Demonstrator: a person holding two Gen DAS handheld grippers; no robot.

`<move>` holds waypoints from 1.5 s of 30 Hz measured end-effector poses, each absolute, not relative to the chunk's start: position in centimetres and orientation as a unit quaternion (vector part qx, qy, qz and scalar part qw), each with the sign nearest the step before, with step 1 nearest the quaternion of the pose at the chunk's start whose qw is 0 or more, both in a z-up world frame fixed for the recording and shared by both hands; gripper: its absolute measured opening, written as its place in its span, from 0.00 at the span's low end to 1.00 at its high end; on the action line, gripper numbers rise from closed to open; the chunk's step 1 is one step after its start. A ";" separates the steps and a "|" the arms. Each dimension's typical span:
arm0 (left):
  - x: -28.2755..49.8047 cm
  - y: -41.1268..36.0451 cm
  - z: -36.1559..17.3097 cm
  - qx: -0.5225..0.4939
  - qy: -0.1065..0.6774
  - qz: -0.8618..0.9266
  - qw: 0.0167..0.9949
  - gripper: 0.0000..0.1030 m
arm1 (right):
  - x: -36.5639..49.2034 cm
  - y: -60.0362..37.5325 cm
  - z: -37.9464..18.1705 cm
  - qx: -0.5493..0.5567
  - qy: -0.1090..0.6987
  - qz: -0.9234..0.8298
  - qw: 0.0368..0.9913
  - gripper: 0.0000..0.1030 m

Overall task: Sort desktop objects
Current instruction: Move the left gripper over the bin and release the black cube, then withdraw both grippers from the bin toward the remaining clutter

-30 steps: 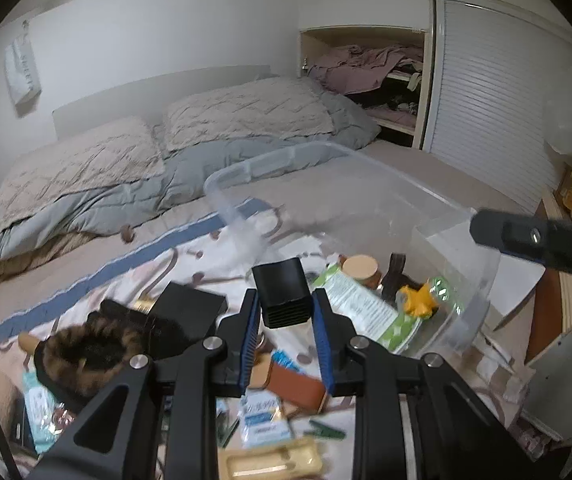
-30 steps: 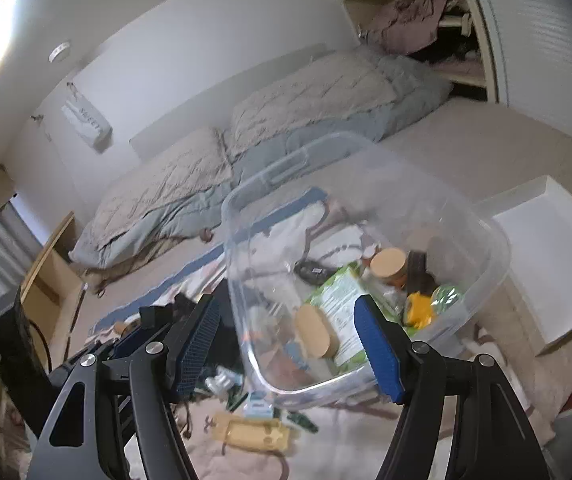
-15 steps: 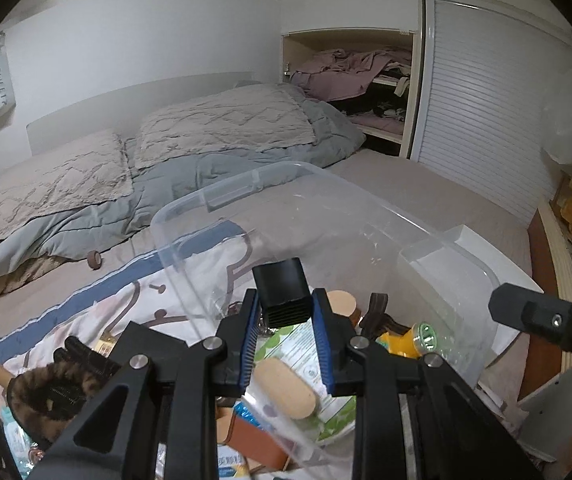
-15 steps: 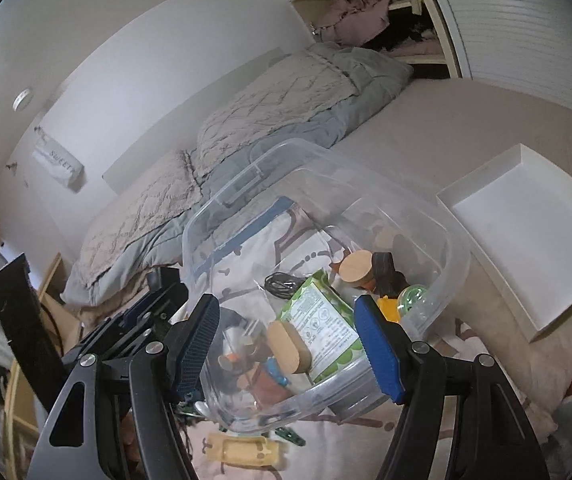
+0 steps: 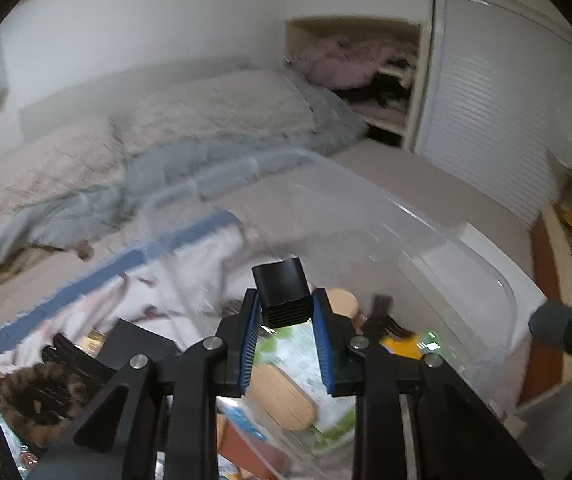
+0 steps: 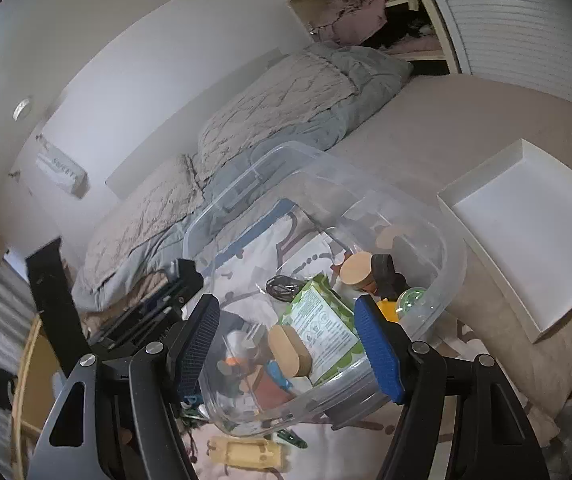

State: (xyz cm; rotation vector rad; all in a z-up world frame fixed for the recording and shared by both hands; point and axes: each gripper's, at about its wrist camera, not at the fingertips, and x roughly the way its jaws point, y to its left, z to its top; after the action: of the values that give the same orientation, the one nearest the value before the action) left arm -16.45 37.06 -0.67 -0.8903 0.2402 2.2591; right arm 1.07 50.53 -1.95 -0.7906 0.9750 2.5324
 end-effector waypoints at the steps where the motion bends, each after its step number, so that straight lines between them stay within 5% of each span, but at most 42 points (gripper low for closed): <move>1: -16.4 37.4 -1.1 -0.358 0.095 0.858 0.357 0.25 | 1.1 50.7 -2.0 -0.276 0.342 0.884 0.158 0.68; 20: -13.8 41.3 -3.2 -0.362 0.142 0.830 0.400 0.25 | 1.7 51.9 -2.0 -0.269 0.350 0.880 0.174 0.68; 21: -14.0 41.6 -2.9 -0.359 0.136 0.832 0.401 0.28 | 1.8 51.9 -1.9 -0.268 0.350 0.881 0.175 0.68; 23: -14.2 42.0 -2.3 -0.350 0.130 0.842 0.389 0.82 | 1.9 52.0 -1.9 -0.265 0.350 0.881 0.177 0.68; 24: -14.0 42.0 -1.7 -0.329 0.122 0.858 0.376 0.88 | 1.9 52.0 -1.8 -0.264 0.350 0.881 0.177 0.68; 45: -13.8 40.9 -2.1 -0.329 0.134 0.857 0.374 0.89 | 1.6 52.2 -2.2 -0.271 0.355 0.876 0.183 0.68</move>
State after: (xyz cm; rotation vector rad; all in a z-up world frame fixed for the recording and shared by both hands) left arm -13.84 40.94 -2.11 -0.8432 0.3436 2.1935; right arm 1.63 52.24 -2.18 -0.7647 1.0031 2.4710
